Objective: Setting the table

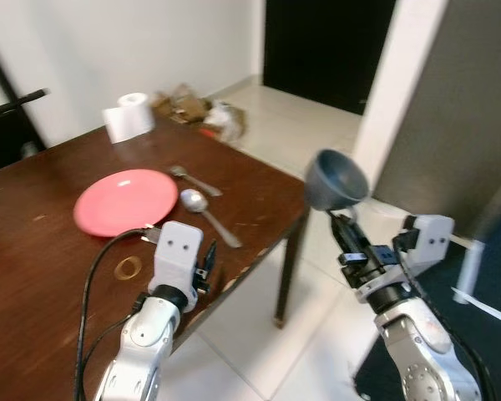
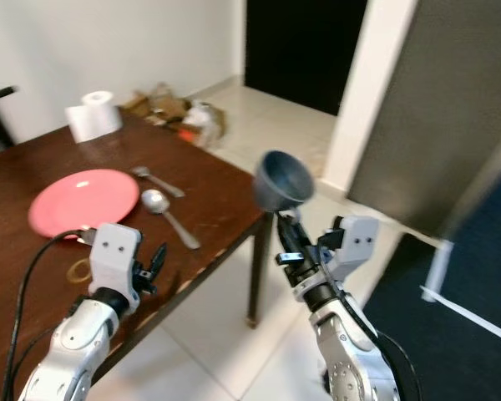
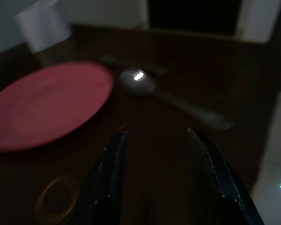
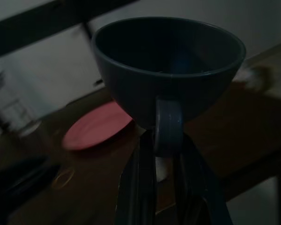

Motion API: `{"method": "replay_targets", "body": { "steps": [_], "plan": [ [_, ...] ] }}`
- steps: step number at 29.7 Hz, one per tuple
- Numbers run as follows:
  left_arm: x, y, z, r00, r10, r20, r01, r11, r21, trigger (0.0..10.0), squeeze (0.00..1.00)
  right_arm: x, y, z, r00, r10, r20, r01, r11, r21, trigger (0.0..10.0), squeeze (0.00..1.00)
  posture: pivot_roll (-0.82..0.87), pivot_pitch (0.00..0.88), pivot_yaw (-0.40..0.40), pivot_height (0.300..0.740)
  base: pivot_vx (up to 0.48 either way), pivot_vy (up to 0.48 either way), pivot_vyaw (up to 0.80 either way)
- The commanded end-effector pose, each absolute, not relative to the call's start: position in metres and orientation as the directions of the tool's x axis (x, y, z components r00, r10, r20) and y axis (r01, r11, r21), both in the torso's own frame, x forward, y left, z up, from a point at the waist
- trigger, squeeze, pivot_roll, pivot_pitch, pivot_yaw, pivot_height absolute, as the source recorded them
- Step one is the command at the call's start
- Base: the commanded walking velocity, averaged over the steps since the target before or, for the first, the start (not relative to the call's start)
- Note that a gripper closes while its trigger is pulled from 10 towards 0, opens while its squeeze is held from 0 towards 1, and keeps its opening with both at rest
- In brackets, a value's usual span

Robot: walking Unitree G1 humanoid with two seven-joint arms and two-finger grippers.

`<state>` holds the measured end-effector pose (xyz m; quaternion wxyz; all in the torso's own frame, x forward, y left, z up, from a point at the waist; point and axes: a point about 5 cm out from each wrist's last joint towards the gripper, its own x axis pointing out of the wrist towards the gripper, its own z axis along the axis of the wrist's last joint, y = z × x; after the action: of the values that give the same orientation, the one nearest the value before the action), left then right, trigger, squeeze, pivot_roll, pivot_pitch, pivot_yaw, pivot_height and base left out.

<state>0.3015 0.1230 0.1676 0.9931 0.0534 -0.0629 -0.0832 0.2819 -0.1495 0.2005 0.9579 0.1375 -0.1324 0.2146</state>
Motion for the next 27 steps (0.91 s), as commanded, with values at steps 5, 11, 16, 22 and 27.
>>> {"method": "replay_targets", "body": {
  "steps": [5,11,16,22,27],
  "plan": [
    [0.311,0.151,0.171,0.991,-0.1,0.083,0.089,0.987,0.134,10.0,0.0,0.274,-0.137,0.197,0.82,0.496,0.286,-0.551,0.818,0.162,10.0,0.0,0.03,0.092,0.072,0.74,0.0,0.0,0.79],
    [0.322,0.19,0.181,0.991,-0.133,0.008,0.13,0.979,0.159,10.0,0.0,0.278,-0.126,0.196,0.788,0.556,0.263,-0.603,0.783,0.15,10.0,0.0,0.06,0.098,0.066,0.74,0.0,0.0,0.79],
    [0.325,0.197,0.187,0.985,-0.169,-0.021,0.17,0.97,0.172,10.0,0.0,0.283,-0.123,0.193,0.789,0.561,0.25,-0.604,0.782,0.153,10.0,0.0,0.07,0.101,0.064,0.74,0.0,0.0,0.79],
    [0.331,0.19,0.22,0.952,-0.306,0.0,0.298,0.927,0.229,10.0,0.0,0.311,-0.118,0.186,0.846,0.5,0.184,-0.527,0.837,0.148,10.0,0.0,0.11,0.132,0.065,0.74,0.0,0.0,0.79],
    [0.328,0.168,0.229,0.868,-0.495,-0.041,0.488,0.836,0.252,10.0,0.0,0.325,-0.138,0.177,0.93,0.347,0.122,-0.361,0.924,0.125,10.0,0.0,0.14,0.166,0.083,0.74,0.0,0.0,0.31]
  ]
}}
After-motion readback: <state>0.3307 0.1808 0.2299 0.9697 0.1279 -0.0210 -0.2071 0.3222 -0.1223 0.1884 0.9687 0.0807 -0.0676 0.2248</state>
